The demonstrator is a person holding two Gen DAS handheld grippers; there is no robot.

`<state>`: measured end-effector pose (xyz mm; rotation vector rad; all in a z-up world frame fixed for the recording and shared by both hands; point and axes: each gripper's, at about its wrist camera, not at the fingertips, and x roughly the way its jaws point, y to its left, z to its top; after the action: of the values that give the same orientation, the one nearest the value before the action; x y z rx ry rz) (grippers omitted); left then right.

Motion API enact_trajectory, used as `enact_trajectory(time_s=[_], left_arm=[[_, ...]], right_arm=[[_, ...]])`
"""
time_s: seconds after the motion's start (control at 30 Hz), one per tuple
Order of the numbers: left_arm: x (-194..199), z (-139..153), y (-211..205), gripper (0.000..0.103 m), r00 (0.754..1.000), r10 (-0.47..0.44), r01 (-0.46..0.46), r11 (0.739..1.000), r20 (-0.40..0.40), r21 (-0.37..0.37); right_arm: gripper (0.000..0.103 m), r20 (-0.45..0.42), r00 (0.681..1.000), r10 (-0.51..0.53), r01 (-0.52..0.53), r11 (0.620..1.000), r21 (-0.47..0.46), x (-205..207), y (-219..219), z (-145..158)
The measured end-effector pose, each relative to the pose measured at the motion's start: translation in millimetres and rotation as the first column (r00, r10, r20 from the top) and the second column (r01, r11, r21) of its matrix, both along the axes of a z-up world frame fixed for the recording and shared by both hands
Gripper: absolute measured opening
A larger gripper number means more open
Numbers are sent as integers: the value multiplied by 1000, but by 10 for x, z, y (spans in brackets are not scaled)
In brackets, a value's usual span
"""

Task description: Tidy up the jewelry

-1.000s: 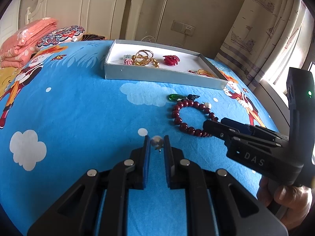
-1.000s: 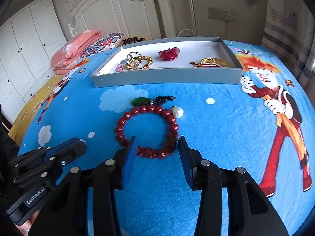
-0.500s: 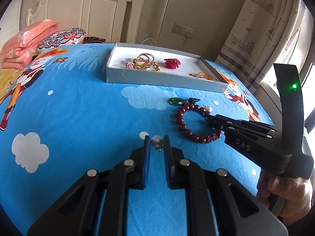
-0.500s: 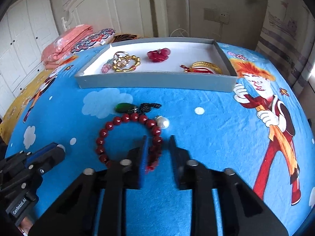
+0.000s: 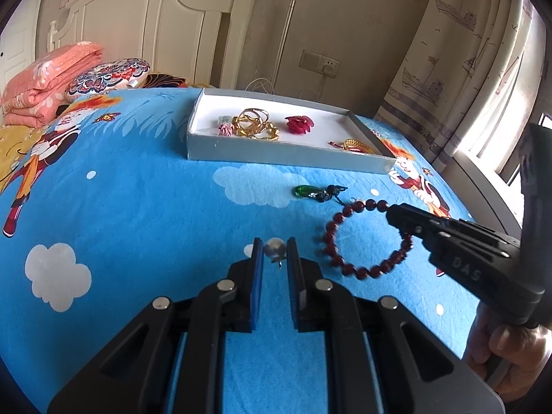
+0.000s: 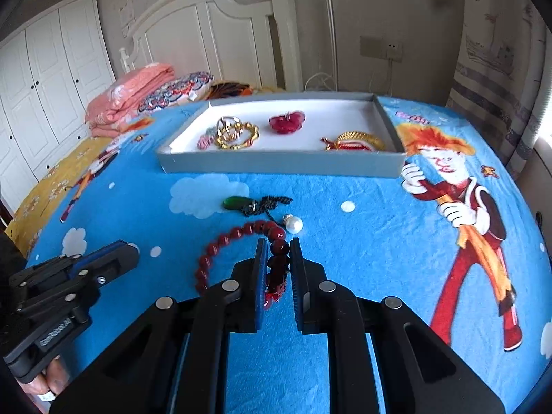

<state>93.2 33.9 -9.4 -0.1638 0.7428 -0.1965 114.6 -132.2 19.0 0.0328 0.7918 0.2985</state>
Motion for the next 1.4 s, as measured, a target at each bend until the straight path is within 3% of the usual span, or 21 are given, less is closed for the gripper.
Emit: enact_trajectory(time_s=[0.4, 1.03, 1.4], left_arm=[[-38, 101, -28, 13, 1000, -7, 7, 1000, 30, 3], [47, 405, -80, 13, 992, 25, -37, 995, 127, 95], [72, 424, -119, 13, 991, 15, -29, 994, 133, 107]], right_arm=[[14, 53, 999, -8, 7, 1000, 21, -130, -69, 210], [14, 117, 991, -57, 57, 998, 11, -257, -160, 343], [14, 132, 989, -68, 66, 998, 16, -259, -191, 379]])
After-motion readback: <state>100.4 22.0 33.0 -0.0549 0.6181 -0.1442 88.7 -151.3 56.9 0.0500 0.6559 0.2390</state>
